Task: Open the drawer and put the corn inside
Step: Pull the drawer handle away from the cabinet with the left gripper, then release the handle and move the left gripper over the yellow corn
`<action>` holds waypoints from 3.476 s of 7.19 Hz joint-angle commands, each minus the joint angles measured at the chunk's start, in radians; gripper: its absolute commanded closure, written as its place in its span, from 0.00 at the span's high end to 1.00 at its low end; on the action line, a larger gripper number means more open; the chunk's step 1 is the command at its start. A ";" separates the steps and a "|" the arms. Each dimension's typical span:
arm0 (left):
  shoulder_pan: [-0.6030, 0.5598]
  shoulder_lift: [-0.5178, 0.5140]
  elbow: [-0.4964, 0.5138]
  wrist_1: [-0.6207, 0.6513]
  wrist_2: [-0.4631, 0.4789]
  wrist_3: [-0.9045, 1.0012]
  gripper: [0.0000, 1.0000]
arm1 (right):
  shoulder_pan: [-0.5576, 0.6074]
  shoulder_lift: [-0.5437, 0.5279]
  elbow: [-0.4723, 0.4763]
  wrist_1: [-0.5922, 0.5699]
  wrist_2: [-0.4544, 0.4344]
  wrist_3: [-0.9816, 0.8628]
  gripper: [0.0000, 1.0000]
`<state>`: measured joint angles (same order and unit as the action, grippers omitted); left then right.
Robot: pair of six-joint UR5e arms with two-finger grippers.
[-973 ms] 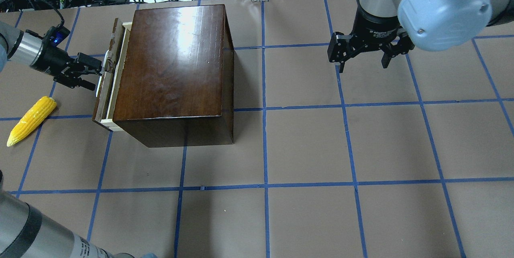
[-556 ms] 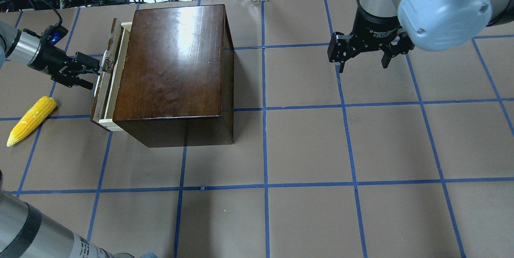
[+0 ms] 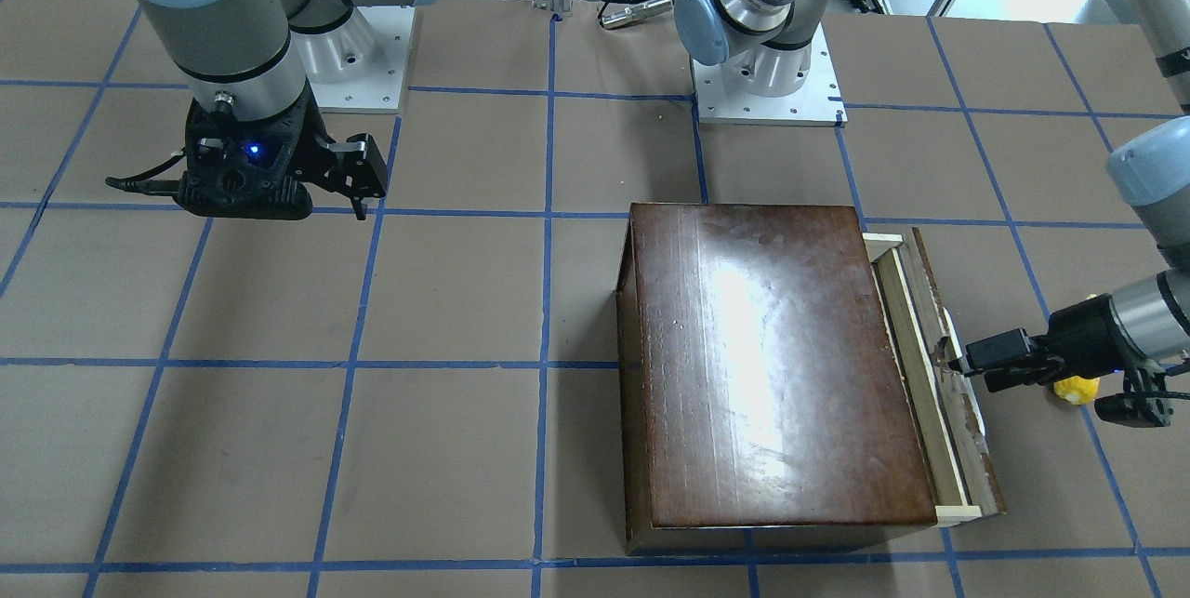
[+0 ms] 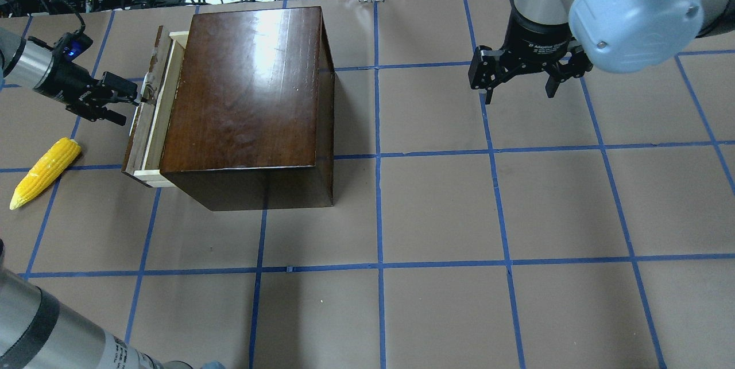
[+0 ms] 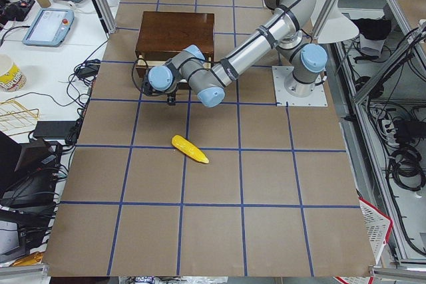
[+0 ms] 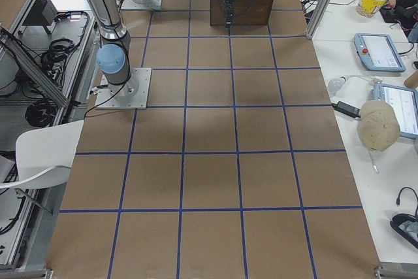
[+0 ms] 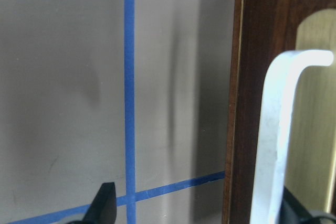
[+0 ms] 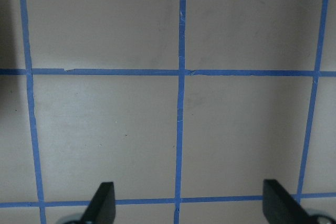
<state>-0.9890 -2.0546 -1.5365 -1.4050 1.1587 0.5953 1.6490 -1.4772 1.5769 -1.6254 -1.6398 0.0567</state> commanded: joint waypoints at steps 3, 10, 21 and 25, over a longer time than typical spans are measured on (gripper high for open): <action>0.012 0.001 0.001 0.001 0.006 0.000 1.00 | 0.000 0.002 0.000 -0.001 0.000 0.000 1.00; 0.059 0.002 0.001 0.001 0.012 -0.008 1.00 | 0.000 0.000 0.000 0.001 0.000 0.000 1.00; 0.084 0.048 0.131 -0.060 0.220 0.085 1.00 | 0.000 0.000 0.000 -0.001 0.000 0.000 1.00; 0.147 0.015 0.112 0.027 0.392 0.562 1.00 | 0.000 0.000 0.000 -0.001 0.000 0.000 1.00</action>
<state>-0.8611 -2.0257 -1.4114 -1.4279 1.5316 1.0087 1.6490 -1.4772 1.5769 -1.6252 -1.6398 0.0568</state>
